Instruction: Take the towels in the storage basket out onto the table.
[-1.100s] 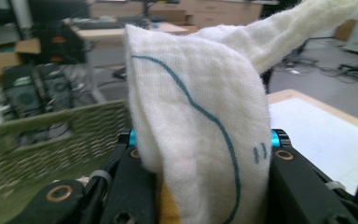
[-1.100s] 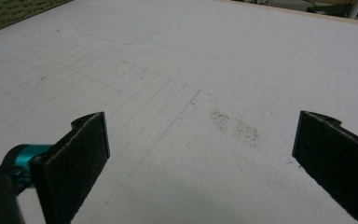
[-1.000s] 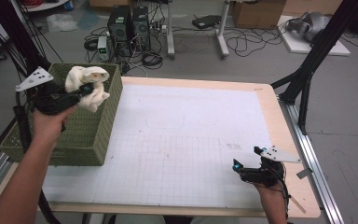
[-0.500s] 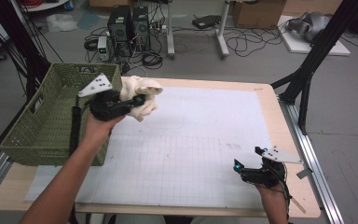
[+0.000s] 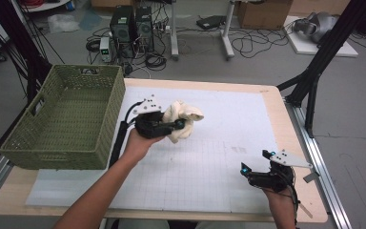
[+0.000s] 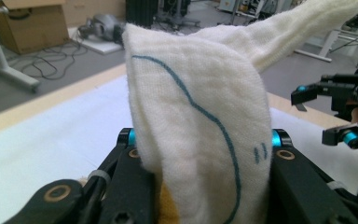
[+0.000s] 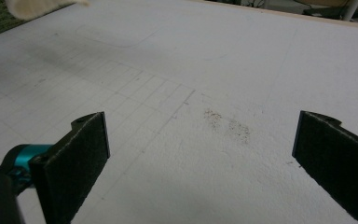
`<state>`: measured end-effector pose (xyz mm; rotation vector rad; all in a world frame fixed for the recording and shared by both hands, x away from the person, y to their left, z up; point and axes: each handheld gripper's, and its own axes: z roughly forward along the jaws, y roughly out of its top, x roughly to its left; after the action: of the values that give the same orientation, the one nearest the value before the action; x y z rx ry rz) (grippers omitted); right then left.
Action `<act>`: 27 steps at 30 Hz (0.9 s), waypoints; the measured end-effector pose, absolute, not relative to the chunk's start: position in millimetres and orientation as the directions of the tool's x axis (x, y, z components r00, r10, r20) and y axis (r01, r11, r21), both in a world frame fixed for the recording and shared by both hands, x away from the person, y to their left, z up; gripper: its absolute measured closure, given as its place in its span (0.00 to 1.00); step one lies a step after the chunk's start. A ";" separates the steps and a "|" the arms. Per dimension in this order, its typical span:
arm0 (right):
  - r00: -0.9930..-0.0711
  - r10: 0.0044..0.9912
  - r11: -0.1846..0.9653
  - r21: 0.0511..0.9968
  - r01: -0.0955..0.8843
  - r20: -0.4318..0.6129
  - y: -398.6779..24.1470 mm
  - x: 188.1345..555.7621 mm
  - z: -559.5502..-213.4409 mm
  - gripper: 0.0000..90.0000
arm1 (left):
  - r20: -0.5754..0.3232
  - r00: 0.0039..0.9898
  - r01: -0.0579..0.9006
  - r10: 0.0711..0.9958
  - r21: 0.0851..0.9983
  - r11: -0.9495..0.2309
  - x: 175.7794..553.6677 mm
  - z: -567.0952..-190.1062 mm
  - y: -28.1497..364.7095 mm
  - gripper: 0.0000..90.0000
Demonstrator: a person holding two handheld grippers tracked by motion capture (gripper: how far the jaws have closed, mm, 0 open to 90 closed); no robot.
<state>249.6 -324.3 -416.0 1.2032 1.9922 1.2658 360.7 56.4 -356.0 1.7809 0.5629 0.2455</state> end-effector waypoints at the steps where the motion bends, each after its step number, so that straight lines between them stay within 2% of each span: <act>1: -0.493 0.869 0.182 0.890 0.418 0.054 -324.3 249.3 -416.0 0.03 | -0.123 0.863 0.255 0.490 0.944 -0.212 360.8 -361.6 51.3 0.76; 10: -0.489 0.870 0.179 0.889 0.422 0.057 -326.0 249.0 -416.8 0.03 | -0.155 0.860 0.312 0.486 0.913 -0.262 362.2 -409.1 24.8 0.74; 19: -0.495 0.867 0.185 0.886 0.426 0.056 -324.8 250.6 -417.9 0.03 | -0.230 0.835 0.400 0.499 0.877 -0.265 370.2 -429.9 21.7 0.71; 21: -0.496 0.867 0.188 0.885 0.426 0.055 -324.5 250.7 -418.1 0.03 | -0.209 0.828 0.399 0.520 0.871 -0.286 372.2 -433.4 21.0 0.69; 24: -0.497 0.866 0.190 0.884 0.426 0.054 -323.9 250.5 -417.9 0.03 | -0.209 0.779 0.438 0.591 0.856 -0.275 378.0 -438.2 24.5 0.58; 27: -0.497 0.866 0.191 0.885 0.424 0.051 -324.0 250.4 -418.1 0.03 | -0.192 0.722 0.446 0.665 0.863 -0.236 382.1 -434.6 34.4 0.38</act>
<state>250.4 -324.0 -418.1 1.2035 2.0058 1.2569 382.1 34.4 -434.6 1.8792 0.8609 0.2611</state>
